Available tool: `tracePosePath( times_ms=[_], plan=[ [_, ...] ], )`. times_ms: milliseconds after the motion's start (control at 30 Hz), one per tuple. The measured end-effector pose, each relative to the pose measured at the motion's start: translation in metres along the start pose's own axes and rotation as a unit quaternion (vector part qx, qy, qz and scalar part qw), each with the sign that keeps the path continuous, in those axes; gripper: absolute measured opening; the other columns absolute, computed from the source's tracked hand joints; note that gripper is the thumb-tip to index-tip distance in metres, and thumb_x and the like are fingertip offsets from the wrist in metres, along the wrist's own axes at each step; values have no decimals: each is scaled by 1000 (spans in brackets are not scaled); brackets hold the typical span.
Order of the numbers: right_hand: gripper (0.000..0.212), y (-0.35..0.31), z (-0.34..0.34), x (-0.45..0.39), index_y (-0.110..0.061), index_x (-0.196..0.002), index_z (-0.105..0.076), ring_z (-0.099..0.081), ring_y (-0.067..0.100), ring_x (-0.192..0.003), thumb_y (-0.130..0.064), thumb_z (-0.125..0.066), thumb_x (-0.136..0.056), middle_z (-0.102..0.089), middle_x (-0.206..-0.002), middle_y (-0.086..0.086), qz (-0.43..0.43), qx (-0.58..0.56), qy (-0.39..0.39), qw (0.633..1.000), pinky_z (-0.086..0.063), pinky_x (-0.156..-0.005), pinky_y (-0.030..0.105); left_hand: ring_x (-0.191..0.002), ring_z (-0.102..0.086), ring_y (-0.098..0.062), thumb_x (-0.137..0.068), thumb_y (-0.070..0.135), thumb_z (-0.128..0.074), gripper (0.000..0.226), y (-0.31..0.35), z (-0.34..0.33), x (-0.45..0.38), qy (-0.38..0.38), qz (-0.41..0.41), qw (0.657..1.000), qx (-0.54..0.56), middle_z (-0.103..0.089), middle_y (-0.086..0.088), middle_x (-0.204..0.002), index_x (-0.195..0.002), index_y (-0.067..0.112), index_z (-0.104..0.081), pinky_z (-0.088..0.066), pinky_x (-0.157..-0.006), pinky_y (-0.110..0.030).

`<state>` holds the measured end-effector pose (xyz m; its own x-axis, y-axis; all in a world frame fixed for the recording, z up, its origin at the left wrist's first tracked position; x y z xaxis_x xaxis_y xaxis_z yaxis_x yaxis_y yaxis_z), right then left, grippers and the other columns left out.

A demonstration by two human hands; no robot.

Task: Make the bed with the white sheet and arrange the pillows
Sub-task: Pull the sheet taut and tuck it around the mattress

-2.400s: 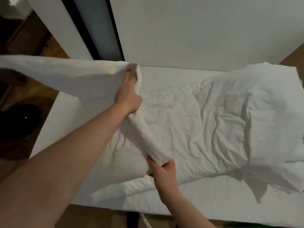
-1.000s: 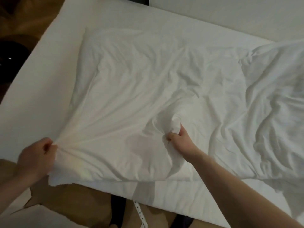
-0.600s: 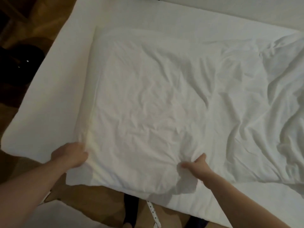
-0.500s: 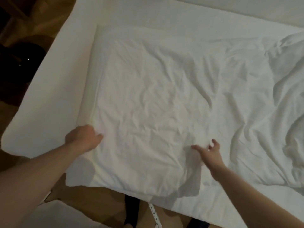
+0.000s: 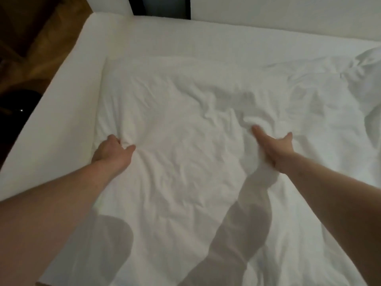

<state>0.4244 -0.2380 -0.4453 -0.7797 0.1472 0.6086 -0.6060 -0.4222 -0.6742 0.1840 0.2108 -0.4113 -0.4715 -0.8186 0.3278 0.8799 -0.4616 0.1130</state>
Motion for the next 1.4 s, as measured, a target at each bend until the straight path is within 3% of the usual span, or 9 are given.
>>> tracePosePath(
  times_ms=[67,133,400,567,733,867,1100,1233,1400],
  plan=[
    [141,2,-10,-1,-18,-162,-17,-57,29,-131,-66,-93,-53,-45,-157,5,-48,-28,-29,998,-51,-105,45,-92,-62,-36,-96,39,-56,26,1,-6,-8,-22,-48,999,-7,-68,-17,-107,-83,16,-56,-46,-75,-36],
    [105,-12,-21,7,-13,-143,-45,-70,32,-105,-50,-95,-59,-64,-133,11,-71,-43,-70,994,-59,-88,51,-76,-57,-32,-96,32,-51,31,1,0,-11,-13,-73,997,1,-66,-14,-88,-71,14,-48,-40,-64,-34],
    [24,-175,-54,82,-18,-97,-57,-66,26,-81,0,-67,-83,-69,-91,8,79,-157,-92,980,-59,-85,53,-61,-40,-31,-96,13,-49,23,-24,107,40,262,-87,940,203,-50,-11,-66,-74,7,-42,-30,-59,-38],
    [35,-190,-60,79,-21,-114,-63,-70,20,-90,-15,-75,-82,-72,-108,5,98,-173,-97,975,-61,-77,34,-74,-53,-39,-97,24,-49,22,-44,99,23,214,-22,965,149,-60,-21,-82,-81,10,-47,-42,-65,-44],
    [123,-79,-35,52,-23,-163,-20,-49,29,-141,-76,-77,-67,-42,-160,5,73,203,-97,972,-43,-114,45,-106,-60,-41,-83,30,-72,35,-28,49,15,27,0,994,104,-61,-18,-119,-110,14,-58,-51,-90,-47],
    [149,42,11,69,-22,-160,-20,-42,32,-145,-94,-71,-40,-39,-161,8,15,356,-89,930,-38,-118,49,-116,-52,-36,-72,41,-77,63,6,27,99,60,-163,984,48,-51,-9,-130,-126,16,-55,-45,-96,-50],
    [73,146,18,136,-24,-130,-56,-70,18,-104,-57,-84,-70,-72,-115,-5,-50,258,-185,947,-55,-99,44,-117,-57,-29,-34,78,-71,108,-35,-99,246,-141,-342,919,-134,-59,-3,-130,-125,21,-65,-37,-98,-44],
    [25,129,-8,166,-8,-112,-73,-76,27,-97,-20,-77,-90,-79,-102,9,-76,150,-305,937,-58,-97,47,-76,-61,-25,-53,40,-91,39,-63,-89,241,-86,-328,927,-159,-62,4,-81,-80,25,-67,-37,-74,-41],
    [49,153,11,175,-13,-126,-67,-73,24,-106,-37,-81,-85,-77,-113,3,-62,203,-269,940,-57,-97,42,-52,-55,-21,-75,35,-50,20,-87,-59,236,-77,-366,924,-76,-50,8,-58,-58,25,-51,-39,-59,-34]
  ],
)
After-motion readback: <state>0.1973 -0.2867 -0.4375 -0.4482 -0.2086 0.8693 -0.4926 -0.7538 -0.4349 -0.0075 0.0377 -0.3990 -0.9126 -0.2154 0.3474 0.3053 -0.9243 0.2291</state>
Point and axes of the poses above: each hand's wrist, its own x-axis away from the middle knuckle, its own z-axis out of the back of the hand, y = z × x, the point moved 9 cm from there along -x, towards the middle knuckle
